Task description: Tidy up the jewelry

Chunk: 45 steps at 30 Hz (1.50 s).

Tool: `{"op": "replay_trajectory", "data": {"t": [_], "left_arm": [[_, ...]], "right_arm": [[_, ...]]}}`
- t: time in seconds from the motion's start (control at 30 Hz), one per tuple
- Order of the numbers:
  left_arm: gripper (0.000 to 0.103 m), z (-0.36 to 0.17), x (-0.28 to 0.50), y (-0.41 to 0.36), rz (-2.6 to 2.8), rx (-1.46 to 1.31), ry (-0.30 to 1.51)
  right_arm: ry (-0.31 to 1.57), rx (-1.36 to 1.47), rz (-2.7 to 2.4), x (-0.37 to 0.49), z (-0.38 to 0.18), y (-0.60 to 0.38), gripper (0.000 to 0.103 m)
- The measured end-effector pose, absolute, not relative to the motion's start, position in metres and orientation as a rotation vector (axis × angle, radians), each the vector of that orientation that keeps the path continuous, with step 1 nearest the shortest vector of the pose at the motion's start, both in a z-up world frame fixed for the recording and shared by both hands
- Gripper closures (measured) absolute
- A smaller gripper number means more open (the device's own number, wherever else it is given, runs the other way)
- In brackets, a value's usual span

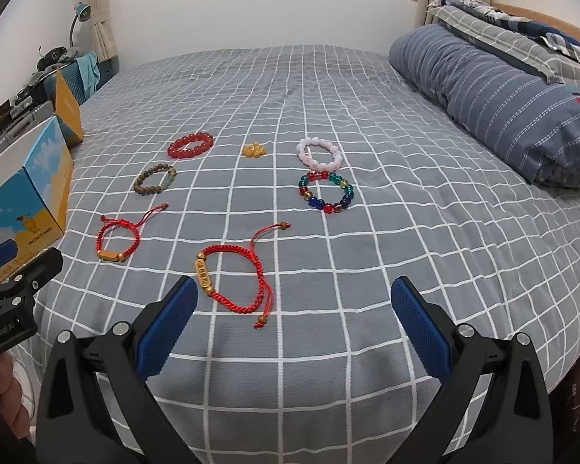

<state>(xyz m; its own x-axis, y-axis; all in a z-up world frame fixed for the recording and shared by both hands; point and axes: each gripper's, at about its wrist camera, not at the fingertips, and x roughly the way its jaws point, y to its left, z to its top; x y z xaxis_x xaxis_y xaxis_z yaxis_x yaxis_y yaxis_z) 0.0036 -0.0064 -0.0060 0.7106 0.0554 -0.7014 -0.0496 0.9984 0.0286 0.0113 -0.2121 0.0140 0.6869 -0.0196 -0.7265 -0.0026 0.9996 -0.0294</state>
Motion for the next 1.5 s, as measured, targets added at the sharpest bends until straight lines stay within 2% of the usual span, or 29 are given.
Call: {"op": "replay_trajectory", "data": {"t": [1.27, 1.5], "left_arm": [[0.006, -0.011, 0.005, -0.019, 0.039, 0.022, 0.81], [0.006, 0.007, 0.039, -0.014, -0.005, -0.011, 0.814]], "right_arm": [[0.803, -0.029, -0.019, 0.009, 0.018, -0.222, 0.007], [0.8, -0.041, 0.013, 0.029, 0.031, -0.221, 0.008]]}}
